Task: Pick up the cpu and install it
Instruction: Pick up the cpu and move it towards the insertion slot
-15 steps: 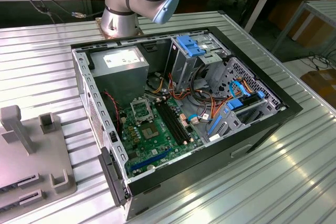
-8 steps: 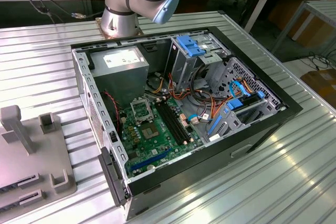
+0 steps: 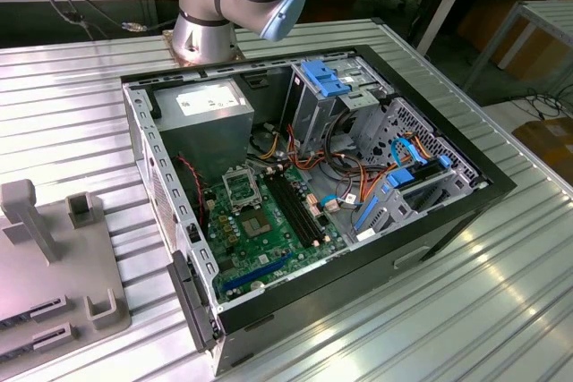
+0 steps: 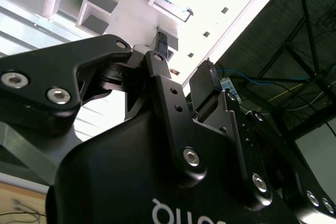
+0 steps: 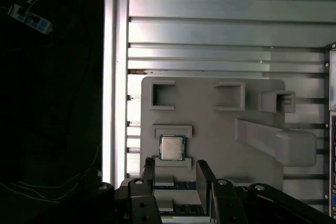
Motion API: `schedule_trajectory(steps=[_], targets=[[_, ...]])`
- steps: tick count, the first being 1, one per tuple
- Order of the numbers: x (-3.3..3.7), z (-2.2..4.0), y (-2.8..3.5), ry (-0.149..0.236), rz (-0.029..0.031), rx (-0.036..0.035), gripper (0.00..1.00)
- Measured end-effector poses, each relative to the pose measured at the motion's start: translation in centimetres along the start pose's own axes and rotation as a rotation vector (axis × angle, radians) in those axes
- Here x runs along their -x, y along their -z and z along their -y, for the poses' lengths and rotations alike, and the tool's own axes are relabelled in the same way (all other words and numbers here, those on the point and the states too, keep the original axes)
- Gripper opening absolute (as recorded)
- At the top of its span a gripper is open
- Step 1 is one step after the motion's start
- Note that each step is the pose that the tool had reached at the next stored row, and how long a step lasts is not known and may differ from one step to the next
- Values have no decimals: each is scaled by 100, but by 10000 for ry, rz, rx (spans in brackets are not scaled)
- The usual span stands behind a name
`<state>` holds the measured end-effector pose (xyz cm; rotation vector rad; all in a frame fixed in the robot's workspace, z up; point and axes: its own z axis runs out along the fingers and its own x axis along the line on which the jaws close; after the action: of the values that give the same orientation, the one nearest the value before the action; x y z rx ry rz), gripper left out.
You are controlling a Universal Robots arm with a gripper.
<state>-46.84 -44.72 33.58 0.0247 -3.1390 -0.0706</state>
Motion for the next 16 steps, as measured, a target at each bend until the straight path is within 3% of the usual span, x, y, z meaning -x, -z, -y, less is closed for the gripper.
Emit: schedule_trajectory(steps=[4, 7, 13, 16], targets=[[0, 18, -19, 0, 1, 1, 45], [-1, 41, -135, 0, 0, 0, 45], [0, 50, -276, 2, 0, -3, 45], [0, 52, -341, 1, -2, -107, 45]])
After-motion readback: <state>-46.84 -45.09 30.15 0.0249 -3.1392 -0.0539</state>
